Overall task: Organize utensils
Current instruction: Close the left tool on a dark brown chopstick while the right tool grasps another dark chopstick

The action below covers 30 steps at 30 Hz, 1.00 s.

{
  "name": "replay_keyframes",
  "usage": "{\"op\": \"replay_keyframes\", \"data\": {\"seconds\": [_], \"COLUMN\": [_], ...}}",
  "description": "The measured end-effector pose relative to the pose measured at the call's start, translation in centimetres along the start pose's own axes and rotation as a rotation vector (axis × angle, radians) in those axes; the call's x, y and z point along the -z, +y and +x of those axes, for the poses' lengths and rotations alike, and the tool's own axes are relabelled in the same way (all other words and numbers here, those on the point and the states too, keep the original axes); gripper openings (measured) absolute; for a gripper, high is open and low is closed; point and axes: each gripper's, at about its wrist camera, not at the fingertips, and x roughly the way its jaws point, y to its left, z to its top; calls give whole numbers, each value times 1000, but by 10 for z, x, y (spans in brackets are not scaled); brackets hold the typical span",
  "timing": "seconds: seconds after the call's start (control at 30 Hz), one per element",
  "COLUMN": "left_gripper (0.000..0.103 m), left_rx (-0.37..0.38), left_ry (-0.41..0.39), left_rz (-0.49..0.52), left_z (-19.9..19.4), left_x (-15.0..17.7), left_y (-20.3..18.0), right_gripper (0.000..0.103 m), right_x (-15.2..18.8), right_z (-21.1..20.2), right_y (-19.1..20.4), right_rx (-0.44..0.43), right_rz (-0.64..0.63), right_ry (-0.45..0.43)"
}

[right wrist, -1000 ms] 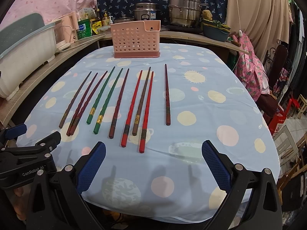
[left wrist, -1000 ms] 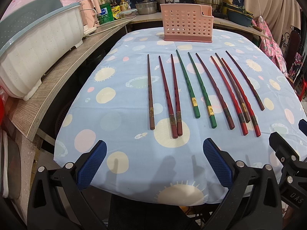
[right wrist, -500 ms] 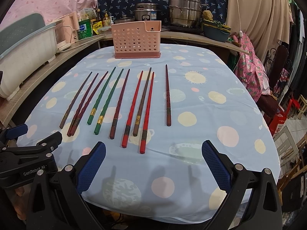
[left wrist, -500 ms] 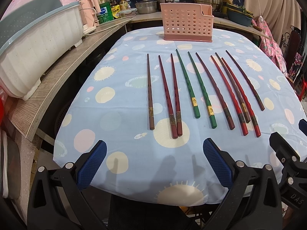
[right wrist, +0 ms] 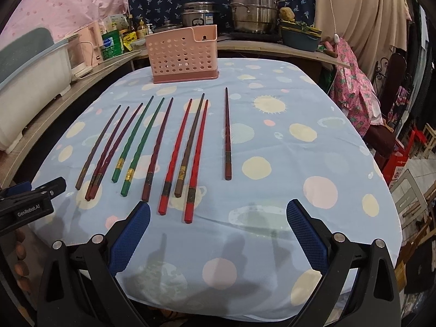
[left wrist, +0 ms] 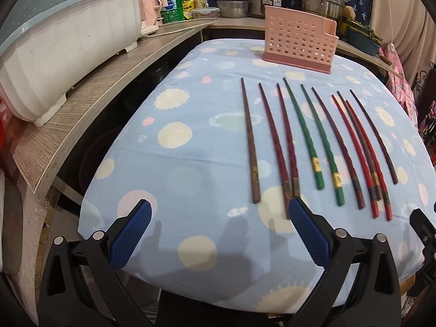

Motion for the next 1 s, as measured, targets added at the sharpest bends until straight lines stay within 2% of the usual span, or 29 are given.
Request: {"op": "replay_keyframes", "data": {"seconds": [0.27, 0.53, 0.63, 0.8, 1.0], "left_gripper": [96, 94, 86, 79, 55], "left_rx": [-3, 14, 33, 54, 90], "left_ry": [24, 51, 70, 65, 57], "left_rz": [7, -3, -8, -17, -6], "left_z": [28, 45, 50, 53, 50], "left_x": [-8, -11, -10, -12, -15], "left_y": [0, 1, 1, 2, -1], "right_gripper": [87, 72, 61, 43, 28], "right_x": [-11, -26, -30, -37, -38], "right_z": [19, 47, 58, 73, 84], "right_y": [-17, -22, -20, -17, -16], "right_rx": [27, 32, 27, 8, 6], "right_rz": [28, 24, 15, 20, 16], "right_ry": [0, 15, 32, 54, 66]}}
